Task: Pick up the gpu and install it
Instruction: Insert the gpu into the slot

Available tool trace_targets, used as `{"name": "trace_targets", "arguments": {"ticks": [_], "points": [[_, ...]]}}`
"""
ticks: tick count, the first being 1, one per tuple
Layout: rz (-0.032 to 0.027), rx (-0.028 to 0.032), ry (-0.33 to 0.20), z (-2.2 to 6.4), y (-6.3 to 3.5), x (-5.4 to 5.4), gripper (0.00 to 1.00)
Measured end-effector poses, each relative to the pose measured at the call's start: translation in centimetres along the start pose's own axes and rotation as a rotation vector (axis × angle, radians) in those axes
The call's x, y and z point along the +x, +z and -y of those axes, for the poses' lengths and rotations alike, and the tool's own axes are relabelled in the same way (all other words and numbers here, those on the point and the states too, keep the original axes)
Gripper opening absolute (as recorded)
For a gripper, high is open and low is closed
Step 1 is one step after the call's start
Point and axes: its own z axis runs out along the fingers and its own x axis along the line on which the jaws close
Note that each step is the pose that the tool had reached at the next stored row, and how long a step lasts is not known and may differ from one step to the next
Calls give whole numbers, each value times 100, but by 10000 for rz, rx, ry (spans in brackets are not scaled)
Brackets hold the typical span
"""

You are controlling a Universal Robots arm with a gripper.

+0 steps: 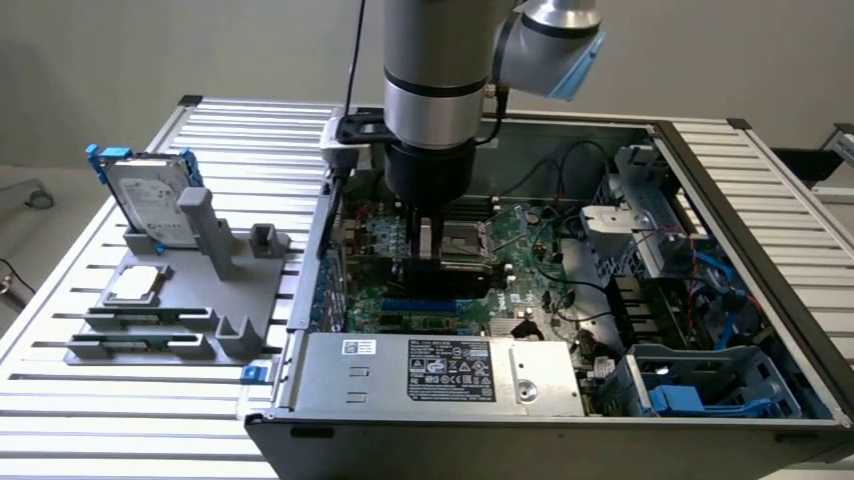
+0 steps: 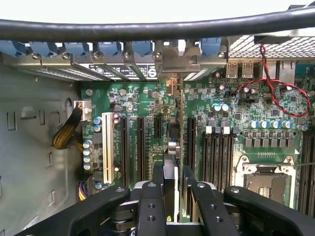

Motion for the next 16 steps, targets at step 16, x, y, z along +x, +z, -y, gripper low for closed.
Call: {"name": "trace_targets", "arguments": {"ticks": [16], "points": [[0, 1, 70, -13, 79, 8, 27]]}}
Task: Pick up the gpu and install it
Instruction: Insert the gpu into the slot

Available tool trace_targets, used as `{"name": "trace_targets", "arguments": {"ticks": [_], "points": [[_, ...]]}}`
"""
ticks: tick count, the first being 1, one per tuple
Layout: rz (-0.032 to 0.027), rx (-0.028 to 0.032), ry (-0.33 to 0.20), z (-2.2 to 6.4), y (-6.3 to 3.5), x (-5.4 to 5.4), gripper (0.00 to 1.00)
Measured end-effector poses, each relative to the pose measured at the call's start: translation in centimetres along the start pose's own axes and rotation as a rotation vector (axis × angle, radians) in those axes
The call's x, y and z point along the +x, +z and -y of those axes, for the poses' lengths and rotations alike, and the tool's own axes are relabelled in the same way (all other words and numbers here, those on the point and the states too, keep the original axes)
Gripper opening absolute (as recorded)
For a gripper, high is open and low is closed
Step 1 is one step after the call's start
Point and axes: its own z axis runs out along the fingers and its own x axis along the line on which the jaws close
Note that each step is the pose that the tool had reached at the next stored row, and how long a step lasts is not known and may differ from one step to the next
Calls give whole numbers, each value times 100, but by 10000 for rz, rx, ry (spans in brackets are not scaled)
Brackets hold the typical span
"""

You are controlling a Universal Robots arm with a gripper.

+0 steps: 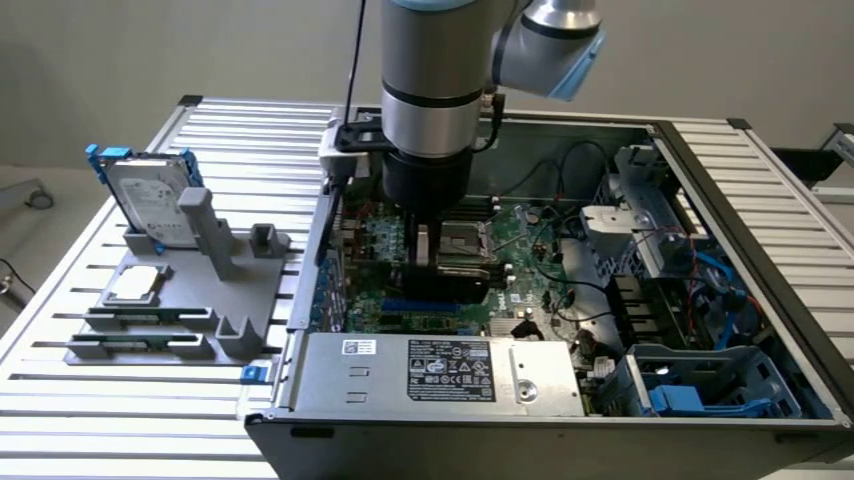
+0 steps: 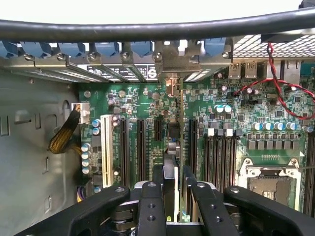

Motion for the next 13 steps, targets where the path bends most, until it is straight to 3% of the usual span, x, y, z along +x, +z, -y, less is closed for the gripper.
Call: {"name": "trace_targets", "arguments": {"ticks": [13], "points": [[0, -3, 108, -24, 67, 0, 27]]}}
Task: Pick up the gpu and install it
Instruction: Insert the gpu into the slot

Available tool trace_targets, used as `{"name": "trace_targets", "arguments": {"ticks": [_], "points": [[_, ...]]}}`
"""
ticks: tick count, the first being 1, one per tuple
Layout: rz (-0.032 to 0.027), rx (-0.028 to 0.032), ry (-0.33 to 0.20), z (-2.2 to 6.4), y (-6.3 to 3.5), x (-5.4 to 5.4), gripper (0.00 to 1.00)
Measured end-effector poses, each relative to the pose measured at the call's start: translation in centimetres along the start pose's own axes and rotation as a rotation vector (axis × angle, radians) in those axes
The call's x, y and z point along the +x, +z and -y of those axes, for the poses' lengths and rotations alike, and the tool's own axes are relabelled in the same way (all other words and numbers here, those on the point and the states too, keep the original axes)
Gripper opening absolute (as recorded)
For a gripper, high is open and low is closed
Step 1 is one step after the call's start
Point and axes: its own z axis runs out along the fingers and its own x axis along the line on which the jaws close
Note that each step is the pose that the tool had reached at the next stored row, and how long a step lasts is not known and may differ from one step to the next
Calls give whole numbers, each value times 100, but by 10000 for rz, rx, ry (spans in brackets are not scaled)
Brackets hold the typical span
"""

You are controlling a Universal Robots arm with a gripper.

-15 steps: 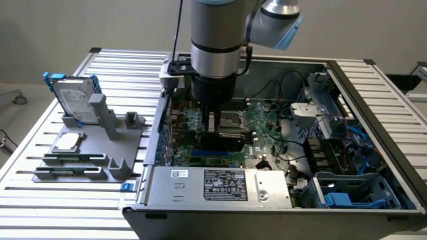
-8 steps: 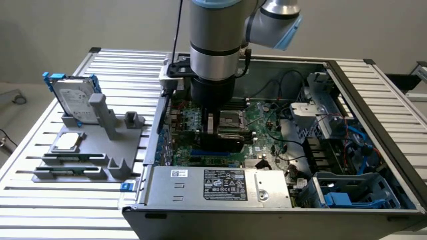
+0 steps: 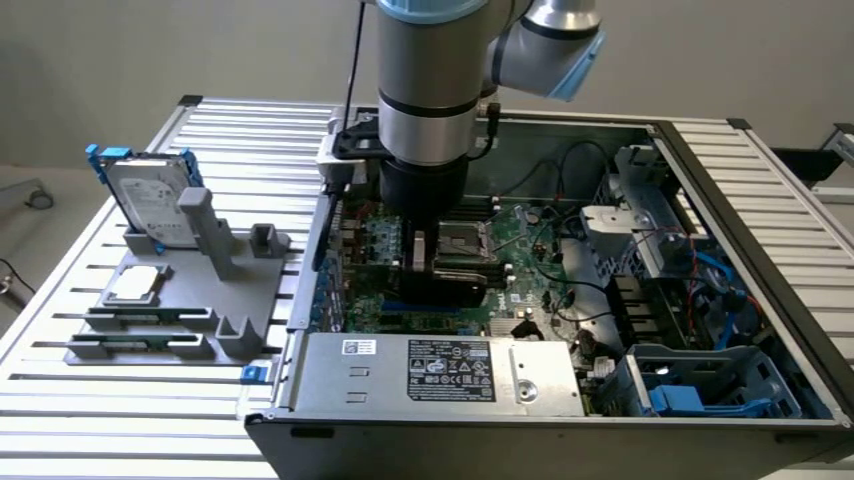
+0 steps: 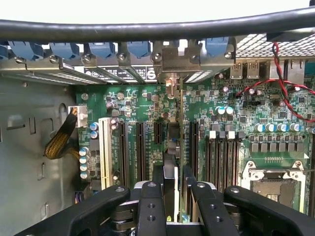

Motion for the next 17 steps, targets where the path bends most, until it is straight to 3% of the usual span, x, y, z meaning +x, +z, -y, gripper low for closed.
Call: {"name": "trace_targets", "arguments": {"ticks": [13, 17], "points": [[3, 1, 79, -20, 29, -1, 27], [61, -2, 77, -29, 28, 0, 27]]}}
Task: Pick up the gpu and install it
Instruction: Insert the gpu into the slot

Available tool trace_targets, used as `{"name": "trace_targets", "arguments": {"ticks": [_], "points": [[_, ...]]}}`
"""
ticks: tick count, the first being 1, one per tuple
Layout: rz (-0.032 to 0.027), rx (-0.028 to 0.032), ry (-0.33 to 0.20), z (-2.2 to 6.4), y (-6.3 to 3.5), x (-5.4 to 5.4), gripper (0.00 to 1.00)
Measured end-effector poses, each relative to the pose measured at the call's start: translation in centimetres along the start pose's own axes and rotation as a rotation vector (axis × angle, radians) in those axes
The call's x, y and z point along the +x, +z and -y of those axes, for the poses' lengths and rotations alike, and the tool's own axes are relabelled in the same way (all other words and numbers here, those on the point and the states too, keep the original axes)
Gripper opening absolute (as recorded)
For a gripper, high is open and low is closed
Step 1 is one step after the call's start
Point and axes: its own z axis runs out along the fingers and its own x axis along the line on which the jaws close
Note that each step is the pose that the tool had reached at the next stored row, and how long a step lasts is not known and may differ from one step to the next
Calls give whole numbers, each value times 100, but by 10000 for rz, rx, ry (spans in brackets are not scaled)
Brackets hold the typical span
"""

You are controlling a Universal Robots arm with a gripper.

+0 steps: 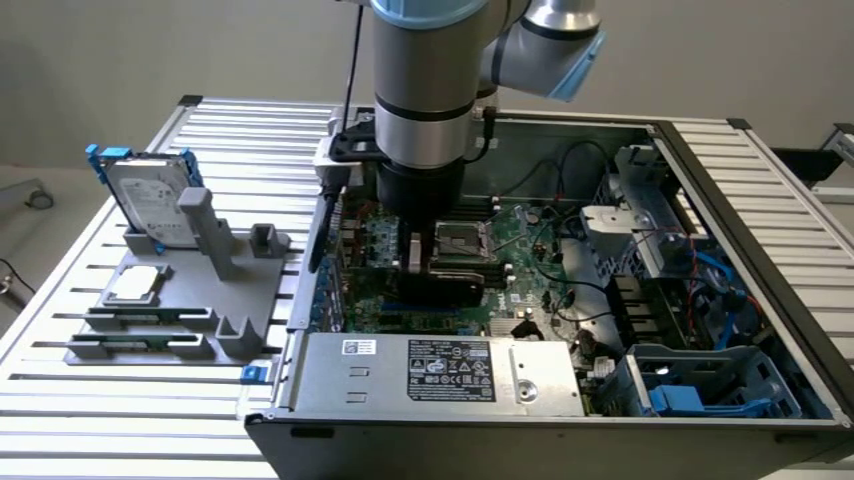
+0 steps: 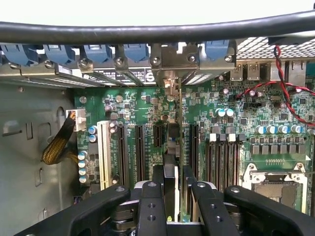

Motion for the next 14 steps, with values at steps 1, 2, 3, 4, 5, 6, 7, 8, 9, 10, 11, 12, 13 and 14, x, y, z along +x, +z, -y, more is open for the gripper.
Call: {"name": "trace_targets", "arguments": {"ticks": [1, 2, 3, 4, 5, 6, 7, 8, 9, 10, 11, 12, 13, 14], "points": [[19, 0, 1, -1, 0, 0, 27], [31, -1, 3, -2, 0, 0, 27], [39, -1, 4, -2, 0, 0, 27], [41, -1, 5, -2, 0, 0, 27], [45, -1, 5, -2, 1, 0, 27], [50, -1, 5, -2, 2, 0, 27], [55, -1, 6, -2, 3, 0, 27], [58, -1, 8, -2, 7, 1, 27], [57, 0, 10, -2, 11, 1, 27], [53, 2, 14, -4, 17, 1, 27], [54, 3, 19, -6, 23, 1, 27], [64, 8, 29, -10, 32, 0, 27], [67, 10, 41, -15, 34, 0, 27], [71, 12, 54, -24, 36, 0, 27]]}}
